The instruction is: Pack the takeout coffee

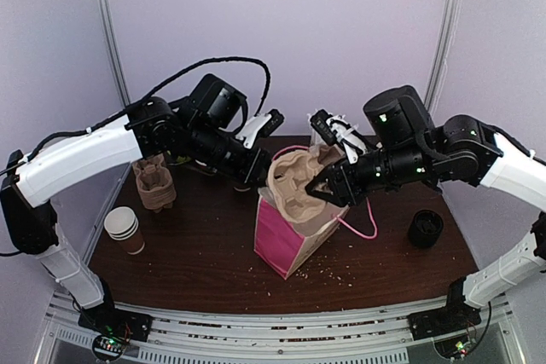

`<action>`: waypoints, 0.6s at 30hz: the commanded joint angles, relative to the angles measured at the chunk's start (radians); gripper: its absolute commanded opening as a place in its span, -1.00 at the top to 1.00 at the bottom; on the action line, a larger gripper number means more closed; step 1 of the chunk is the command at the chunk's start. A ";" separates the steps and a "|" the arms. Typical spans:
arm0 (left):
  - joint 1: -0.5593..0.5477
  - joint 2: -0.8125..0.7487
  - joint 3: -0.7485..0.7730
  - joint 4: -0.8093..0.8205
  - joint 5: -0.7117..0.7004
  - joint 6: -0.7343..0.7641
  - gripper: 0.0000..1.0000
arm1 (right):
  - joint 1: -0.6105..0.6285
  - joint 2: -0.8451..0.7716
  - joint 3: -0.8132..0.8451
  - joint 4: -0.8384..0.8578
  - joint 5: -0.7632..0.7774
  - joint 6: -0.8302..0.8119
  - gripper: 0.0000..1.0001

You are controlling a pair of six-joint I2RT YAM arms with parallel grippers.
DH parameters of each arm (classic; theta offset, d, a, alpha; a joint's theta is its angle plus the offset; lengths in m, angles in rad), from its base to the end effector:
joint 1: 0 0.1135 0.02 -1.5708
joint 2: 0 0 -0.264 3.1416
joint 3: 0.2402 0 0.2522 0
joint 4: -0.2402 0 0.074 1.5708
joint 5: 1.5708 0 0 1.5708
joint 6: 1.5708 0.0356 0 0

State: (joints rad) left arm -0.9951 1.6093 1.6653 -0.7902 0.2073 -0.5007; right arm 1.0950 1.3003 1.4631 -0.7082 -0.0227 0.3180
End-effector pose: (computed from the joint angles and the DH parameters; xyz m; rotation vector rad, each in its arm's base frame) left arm 0.1856 -0.2994 0.3780 0.7233 2.3938 -0.9457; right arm 0.1253 0.2450 0.4100 -0.8614 2.0669 0.8376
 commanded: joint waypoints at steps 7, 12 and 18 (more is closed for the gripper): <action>-0.009 -0.024 -0.015 0.075 0.035 0.001 1.00 | -0.077 -0.033 -0.098 0.068 -0.128 0.011 0.25; -0.014 -0.023 -0.017 0.078 0.038 0.010 1.00 | -0.144 -0.039 -0.133 0.067 -0.174 0.000 0.25; -0.017 -0.021 -0.022 0.082 0.042 0.014 1.00 | -0.193 -0.043 -0.152 0.048 -0.189 -0.017 0.25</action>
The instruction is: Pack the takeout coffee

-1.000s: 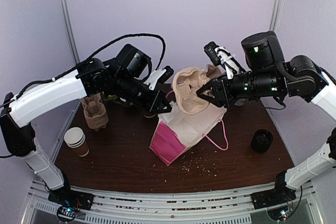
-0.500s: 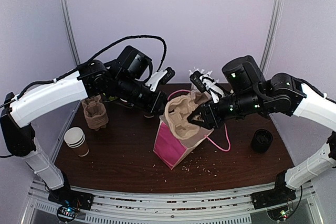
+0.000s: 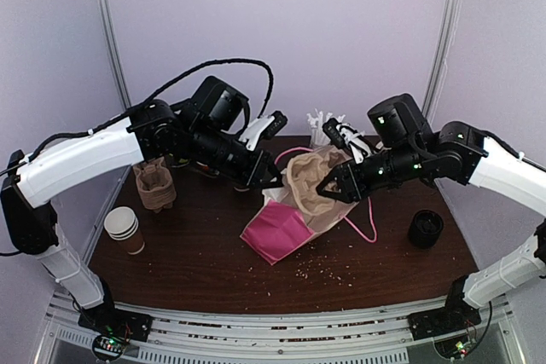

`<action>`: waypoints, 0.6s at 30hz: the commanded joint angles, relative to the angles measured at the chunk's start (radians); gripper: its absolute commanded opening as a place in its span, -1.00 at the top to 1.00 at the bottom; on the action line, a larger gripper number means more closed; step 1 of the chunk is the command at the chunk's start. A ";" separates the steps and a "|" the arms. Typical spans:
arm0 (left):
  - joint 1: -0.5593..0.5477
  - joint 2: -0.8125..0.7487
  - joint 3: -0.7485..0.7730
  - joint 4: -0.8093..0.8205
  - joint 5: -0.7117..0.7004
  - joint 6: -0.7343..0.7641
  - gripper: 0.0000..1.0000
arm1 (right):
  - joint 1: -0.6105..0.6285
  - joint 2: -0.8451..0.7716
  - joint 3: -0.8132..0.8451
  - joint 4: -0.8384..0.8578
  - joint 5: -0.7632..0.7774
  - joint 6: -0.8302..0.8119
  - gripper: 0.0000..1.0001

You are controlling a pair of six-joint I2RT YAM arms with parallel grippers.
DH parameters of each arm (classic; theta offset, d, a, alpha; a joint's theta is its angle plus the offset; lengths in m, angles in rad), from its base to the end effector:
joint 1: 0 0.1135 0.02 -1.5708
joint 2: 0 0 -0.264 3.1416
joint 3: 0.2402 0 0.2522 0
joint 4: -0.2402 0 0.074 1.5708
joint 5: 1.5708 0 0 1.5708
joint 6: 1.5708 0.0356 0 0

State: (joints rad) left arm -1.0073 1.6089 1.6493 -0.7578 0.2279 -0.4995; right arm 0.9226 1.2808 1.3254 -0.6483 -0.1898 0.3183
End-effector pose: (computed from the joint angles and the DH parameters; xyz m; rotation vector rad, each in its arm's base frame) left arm 0.1824 -0.3038 0.3757 0.7507 2.3771 -0.9821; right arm 0.1614 0.2243 0.3755 -0.7968 2.1688 0.8833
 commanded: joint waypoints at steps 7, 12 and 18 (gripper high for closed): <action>-0.005 -0.014 -0.006 0.050 0.014 0.022 1.00 | -0.042 -0.018 -0.001 -0.050 -0.022 -0.041 0.26; -0.005 -0.011 -0.002 0.051 0.016 0.027 1.00 | -0.044 -0.011 0.005 -0.081 0.042 -0.061 0.27; -0.005 0.000 0.025 0.049 0.034 0.027 1.00 | -0.044 0.015 0.015 -0.131 0.106 -0.117 0.28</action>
State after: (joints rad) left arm -1.0080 1.6093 1.6474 -0.7555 0.2325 -0.4881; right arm 0.8837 1.2812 1.3212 -0.7185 -0.1574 0.2481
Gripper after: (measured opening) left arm 0.009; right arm 0.363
